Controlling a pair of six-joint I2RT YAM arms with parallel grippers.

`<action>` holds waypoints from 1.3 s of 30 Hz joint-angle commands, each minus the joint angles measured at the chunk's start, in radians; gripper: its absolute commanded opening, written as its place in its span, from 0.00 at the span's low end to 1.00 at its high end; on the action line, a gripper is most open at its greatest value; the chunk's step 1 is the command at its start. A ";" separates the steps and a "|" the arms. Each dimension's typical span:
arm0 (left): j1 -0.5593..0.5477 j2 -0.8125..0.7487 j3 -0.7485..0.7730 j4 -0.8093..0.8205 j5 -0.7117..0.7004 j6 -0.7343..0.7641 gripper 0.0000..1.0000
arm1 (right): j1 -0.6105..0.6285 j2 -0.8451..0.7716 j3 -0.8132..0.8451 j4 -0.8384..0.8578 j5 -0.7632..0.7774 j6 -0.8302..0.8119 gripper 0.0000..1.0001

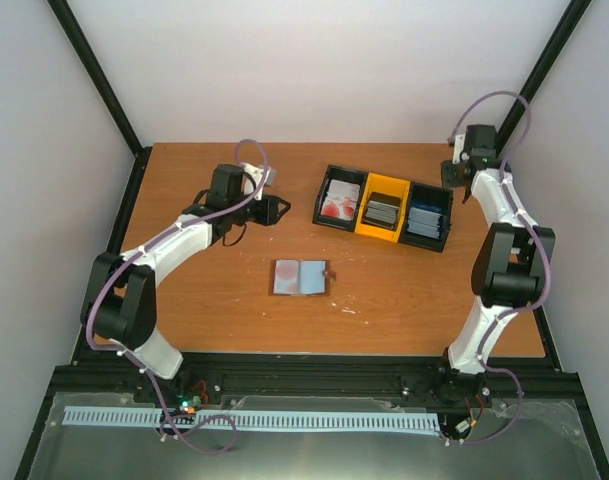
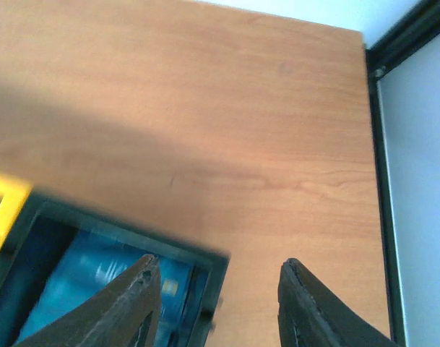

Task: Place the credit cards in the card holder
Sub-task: Adjust the storage box at the center of the board.

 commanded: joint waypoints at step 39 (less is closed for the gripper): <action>0.005 -0.002 -0.008 0.041 -0.014 -0.074 0.44 | 0.041 -0.056 -0.153 -0.347 -0.267 0.513 0.37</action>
